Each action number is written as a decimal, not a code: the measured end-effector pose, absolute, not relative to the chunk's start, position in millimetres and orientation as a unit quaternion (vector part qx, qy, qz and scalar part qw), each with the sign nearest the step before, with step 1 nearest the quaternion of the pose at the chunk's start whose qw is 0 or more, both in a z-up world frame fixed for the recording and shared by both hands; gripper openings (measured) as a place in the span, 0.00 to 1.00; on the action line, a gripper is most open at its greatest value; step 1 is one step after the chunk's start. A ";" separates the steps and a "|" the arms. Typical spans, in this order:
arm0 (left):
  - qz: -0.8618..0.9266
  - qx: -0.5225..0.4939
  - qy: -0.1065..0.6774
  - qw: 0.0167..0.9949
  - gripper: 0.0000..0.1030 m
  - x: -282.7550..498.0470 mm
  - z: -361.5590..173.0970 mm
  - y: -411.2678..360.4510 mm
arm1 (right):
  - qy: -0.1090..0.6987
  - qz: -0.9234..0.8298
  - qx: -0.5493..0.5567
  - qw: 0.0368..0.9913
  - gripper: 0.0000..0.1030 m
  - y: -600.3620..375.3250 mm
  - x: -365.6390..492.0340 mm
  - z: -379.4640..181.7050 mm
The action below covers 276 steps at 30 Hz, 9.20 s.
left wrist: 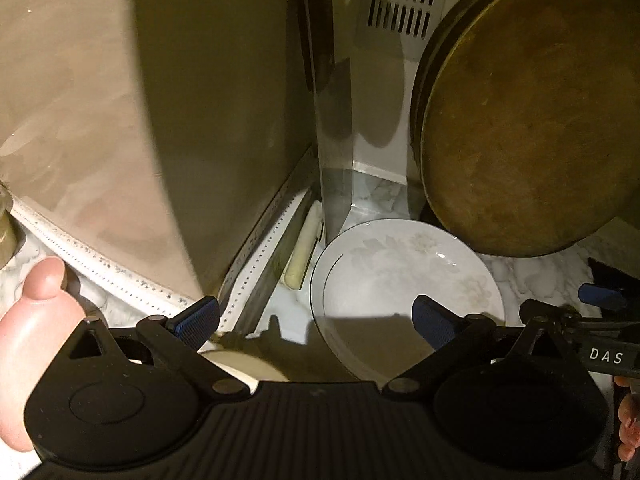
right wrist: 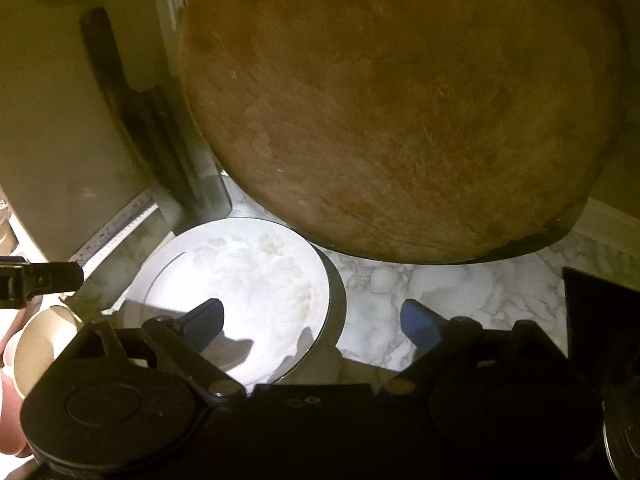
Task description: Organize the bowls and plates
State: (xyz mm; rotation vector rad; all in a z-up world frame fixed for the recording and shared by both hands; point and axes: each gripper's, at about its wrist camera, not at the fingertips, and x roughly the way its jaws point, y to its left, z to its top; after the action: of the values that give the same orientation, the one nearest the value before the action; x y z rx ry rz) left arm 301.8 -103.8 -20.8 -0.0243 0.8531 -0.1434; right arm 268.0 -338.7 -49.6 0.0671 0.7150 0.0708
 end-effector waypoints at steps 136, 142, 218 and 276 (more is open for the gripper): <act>-0.253 -0.005 0.533 0.807 0.10 190.1 -78.1 -218.6 | 0.404 -0.060 0.199 0.891 0.28 -482.9 64.6 -83.6; -0.258 -0.001 0.505 0.824 0.11 175.8 -62.5 -207.1 | 0.378 -0.035 0.160 0.911 0.35 -454.9 57.8 -64.0; -0.055 -0.159 0.513 0.841 0.33 180.8 -101.8 -53.2 | 0.502 0.197 0.059 0.840 0.20 -298.7 226.6 -105.6; -0.209 -0.130 0.509 0.825 0.11 174.5 -56.2 -163.8 | 0.436 0.073 0.205 0.873 0.05 -445.0 130.6 -72.5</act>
State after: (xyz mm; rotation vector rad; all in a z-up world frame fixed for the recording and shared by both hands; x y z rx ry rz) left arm 174.5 -163.8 -56.2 -0.2768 1.0827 -0.4449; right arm 130.6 -445.0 -72.5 0.4273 0.9119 0.1533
